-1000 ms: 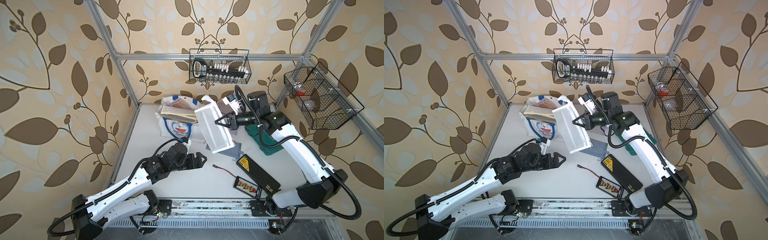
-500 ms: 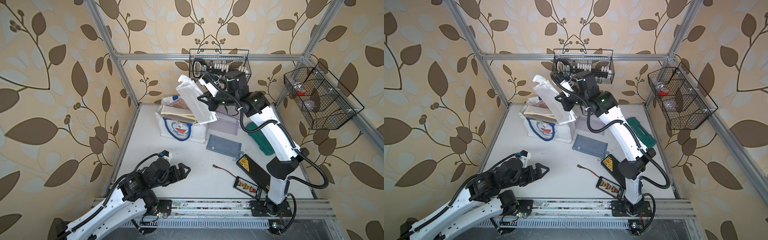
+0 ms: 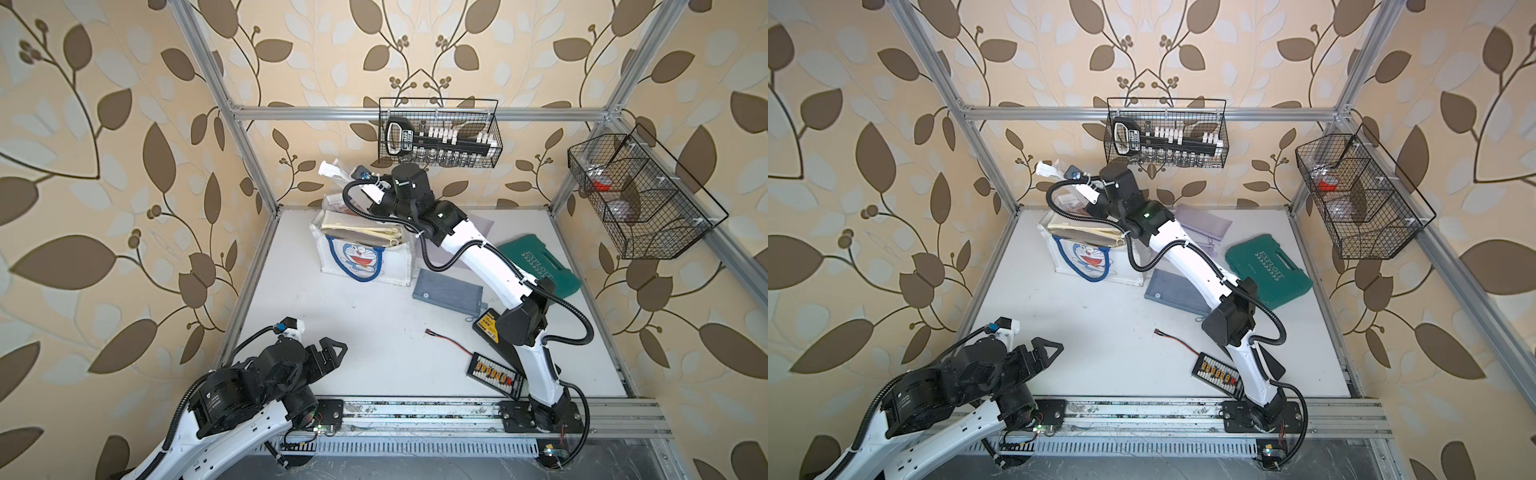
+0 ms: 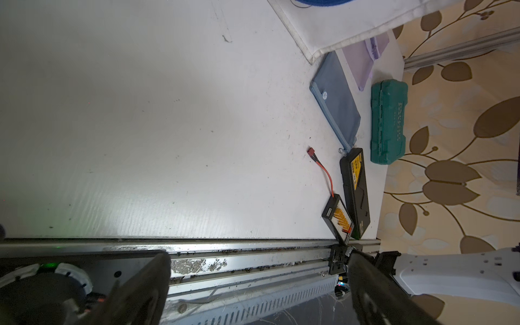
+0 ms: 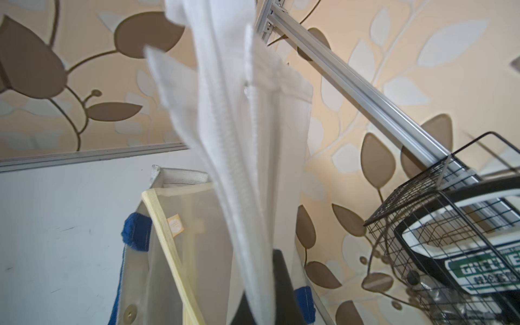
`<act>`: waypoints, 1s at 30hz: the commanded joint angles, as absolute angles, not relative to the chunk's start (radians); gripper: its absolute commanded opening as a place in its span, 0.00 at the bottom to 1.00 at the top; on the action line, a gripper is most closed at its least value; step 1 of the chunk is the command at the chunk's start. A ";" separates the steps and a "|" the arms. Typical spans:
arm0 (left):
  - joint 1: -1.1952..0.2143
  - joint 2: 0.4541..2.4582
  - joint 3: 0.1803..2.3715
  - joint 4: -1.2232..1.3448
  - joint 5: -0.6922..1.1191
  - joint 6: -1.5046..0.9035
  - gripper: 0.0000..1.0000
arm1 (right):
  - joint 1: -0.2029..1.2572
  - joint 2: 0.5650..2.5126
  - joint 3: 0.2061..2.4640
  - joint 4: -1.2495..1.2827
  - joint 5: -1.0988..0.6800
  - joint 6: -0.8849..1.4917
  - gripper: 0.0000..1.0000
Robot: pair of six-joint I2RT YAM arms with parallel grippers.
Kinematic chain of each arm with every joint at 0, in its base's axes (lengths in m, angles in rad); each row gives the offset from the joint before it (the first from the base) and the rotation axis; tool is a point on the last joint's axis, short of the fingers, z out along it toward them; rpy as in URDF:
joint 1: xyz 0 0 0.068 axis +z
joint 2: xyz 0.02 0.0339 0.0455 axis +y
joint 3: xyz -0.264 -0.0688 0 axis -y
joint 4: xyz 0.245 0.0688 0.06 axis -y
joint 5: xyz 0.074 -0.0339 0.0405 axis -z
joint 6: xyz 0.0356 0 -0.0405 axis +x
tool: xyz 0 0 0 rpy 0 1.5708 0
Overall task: Put the pencil pouch into the canvas bag
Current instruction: Place the pencil pouch in the canvas bag.
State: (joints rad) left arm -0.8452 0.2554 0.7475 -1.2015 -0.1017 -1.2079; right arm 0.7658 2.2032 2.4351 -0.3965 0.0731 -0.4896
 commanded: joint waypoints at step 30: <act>-0.851 0.565 1.152 -1.414 -0.491 -1.170 0.89 | 0.820 2.331 2.405 -0.477 0.232 -0.634 0.40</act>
